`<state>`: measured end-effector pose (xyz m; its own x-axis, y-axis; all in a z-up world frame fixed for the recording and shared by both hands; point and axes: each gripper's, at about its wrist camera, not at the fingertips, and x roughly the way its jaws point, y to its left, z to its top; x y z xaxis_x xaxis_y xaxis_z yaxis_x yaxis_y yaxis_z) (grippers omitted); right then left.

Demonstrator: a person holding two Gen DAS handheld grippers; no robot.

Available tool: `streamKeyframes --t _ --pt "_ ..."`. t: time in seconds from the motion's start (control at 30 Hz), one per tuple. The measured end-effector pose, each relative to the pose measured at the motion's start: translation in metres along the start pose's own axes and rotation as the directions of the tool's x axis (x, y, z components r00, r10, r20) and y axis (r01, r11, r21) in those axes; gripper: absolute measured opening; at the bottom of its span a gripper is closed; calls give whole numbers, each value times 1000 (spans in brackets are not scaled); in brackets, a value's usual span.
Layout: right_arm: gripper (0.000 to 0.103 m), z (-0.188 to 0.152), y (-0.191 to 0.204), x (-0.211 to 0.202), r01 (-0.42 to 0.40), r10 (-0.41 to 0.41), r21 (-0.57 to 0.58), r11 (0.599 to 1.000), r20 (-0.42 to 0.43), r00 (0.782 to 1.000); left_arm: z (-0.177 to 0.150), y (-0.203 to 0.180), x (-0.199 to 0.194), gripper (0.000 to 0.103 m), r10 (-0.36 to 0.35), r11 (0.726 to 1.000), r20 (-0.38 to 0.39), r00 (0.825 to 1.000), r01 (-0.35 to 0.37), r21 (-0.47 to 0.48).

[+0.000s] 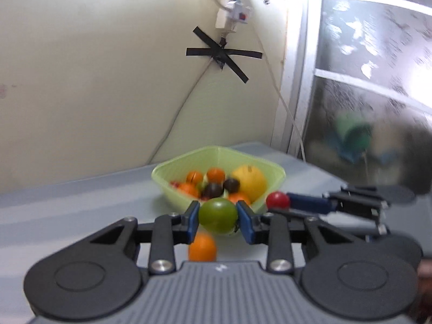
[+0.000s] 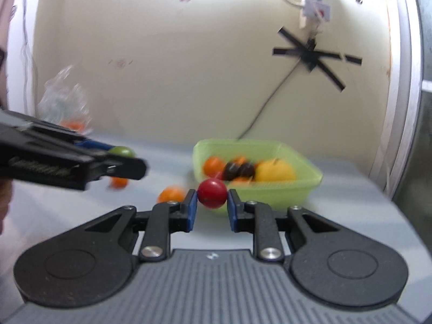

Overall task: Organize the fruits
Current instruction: 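Carry both fruits over the green bowl and open both grippers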

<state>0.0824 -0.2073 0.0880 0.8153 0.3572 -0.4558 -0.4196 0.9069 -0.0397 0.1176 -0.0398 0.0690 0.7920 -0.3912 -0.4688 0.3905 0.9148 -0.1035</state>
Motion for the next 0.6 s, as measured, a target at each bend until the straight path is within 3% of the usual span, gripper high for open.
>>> streamKeyframes --t 0.2,0.33,0.47,0.6 --pt "27 13 -14 45 49 -49 -15 999 5 999 26 14 75 30 -73 995 -86 994 67 -75" --pt "29 8 -18 63 80 -81 -33 996 -17 997 27 21 99 32 -66 994 -135 989 54 -90" --pt "29 10 -23 55 91 -91 6 996 1 996 33 48 69 35 -73 985 -65 995 62 -162" --pt "28 10 -18 33 17 -18 69 997 20 1000 24 85 23 36 6 976 -11 1000 -8 -216"
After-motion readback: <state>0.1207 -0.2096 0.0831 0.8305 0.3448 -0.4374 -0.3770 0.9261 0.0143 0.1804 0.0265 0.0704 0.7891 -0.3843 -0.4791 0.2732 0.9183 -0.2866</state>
